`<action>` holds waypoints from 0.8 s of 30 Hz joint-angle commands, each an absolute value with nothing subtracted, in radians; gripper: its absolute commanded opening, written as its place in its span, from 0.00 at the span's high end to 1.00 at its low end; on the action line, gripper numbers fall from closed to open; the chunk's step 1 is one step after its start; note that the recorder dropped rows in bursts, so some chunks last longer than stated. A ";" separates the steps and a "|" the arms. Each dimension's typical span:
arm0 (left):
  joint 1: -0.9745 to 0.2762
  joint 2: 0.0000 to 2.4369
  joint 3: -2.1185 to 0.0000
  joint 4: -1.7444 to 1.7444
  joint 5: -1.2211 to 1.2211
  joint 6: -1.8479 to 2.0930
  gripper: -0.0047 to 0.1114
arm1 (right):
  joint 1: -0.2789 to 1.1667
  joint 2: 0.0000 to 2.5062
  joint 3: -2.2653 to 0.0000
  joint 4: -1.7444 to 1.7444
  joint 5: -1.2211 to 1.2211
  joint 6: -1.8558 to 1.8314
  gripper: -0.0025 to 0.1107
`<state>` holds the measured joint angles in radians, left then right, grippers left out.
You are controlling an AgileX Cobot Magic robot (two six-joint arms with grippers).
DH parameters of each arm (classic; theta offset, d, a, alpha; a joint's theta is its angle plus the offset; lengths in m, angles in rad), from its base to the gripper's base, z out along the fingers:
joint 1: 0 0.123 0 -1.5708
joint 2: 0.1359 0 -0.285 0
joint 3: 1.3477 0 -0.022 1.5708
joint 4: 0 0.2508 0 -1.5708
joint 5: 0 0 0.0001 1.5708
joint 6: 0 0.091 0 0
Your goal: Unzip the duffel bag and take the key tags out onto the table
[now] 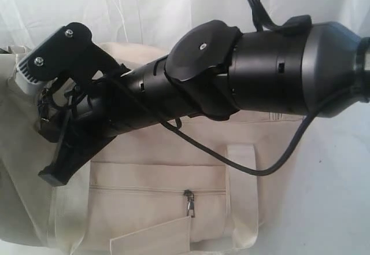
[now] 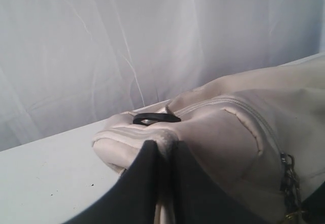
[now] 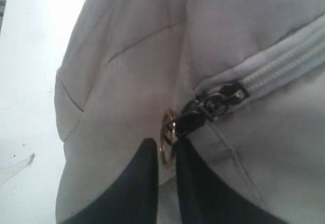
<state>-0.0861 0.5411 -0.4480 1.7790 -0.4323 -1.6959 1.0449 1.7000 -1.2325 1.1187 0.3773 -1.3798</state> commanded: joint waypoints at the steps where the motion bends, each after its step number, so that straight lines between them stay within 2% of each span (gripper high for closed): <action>1: -0.083 0.512 -0.465 1.744 -0.413 -1.697 0.96 | 1.046 1.701 -1.235 1.126 0.375 -1.387 0.98; 10: -0.083 0.512 -0.465 1.744 -0.418 -1.697 0.96 | 1.046 1.631 -1.235 1.126 0.364 -1.387 0.98; 24: -0.083 0.512 -0.465 1.744 -0.548 -1.697 0.96 | 1.046 1.592 -1.268 1.126 0.076 -1.390 0.98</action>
